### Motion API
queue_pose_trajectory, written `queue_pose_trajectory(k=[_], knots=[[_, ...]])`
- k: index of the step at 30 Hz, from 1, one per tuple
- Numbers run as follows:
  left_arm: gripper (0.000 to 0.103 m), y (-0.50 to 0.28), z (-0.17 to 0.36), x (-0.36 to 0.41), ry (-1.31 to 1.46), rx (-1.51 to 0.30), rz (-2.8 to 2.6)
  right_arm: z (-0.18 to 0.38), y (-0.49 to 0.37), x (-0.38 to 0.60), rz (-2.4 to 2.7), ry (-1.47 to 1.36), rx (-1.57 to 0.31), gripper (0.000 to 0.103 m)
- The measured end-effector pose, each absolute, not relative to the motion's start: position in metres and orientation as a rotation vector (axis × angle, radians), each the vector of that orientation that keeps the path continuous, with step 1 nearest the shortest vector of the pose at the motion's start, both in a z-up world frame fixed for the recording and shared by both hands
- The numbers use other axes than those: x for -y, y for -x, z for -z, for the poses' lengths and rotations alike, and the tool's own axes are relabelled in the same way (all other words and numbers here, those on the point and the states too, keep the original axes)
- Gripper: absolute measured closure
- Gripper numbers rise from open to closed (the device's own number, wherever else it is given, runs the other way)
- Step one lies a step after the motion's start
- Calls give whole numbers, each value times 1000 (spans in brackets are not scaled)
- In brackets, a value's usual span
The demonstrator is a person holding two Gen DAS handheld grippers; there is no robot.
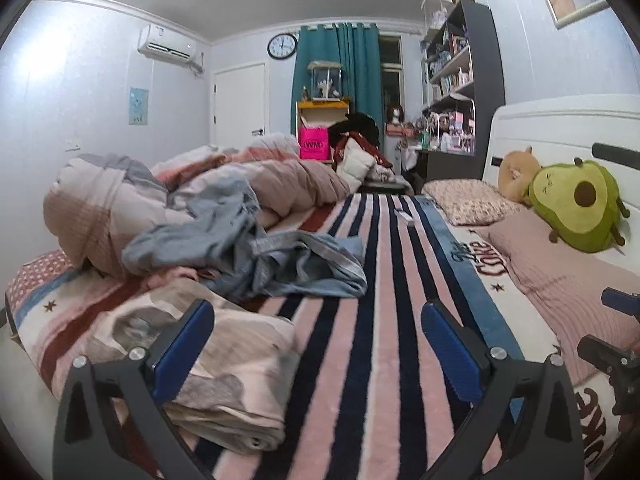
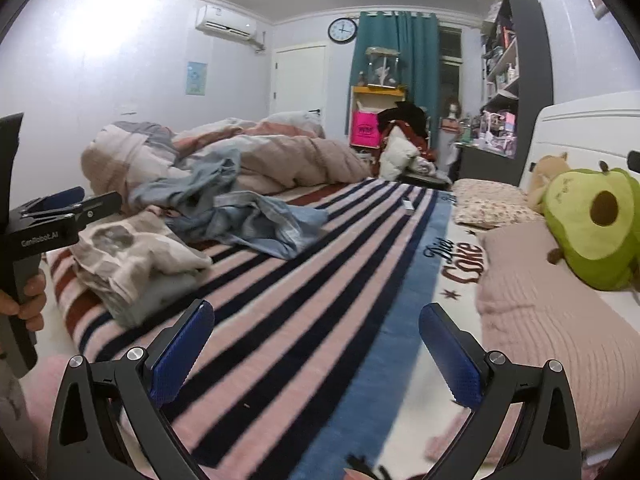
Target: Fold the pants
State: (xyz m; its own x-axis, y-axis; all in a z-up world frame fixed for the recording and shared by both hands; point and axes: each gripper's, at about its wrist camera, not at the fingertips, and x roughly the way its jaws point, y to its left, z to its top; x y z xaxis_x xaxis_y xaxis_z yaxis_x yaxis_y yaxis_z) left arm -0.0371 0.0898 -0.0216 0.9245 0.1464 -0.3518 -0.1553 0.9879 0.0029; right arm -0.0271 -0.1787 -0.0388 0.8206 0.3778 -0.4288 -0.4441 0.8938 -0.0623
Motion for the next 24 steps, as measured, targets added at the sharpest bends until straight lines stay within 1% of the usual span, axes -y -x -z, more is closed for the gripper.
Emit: queue_pose_trajectory(k=[7, 24], knots=[[1, 32, 26, -75, 15, -372, -144, 40, 26, 194, -425, 132, -416, 1], [1, 31, 26, -73, 15, -374, -141, 37, 25, 199, -390, 105, -411, 1]])
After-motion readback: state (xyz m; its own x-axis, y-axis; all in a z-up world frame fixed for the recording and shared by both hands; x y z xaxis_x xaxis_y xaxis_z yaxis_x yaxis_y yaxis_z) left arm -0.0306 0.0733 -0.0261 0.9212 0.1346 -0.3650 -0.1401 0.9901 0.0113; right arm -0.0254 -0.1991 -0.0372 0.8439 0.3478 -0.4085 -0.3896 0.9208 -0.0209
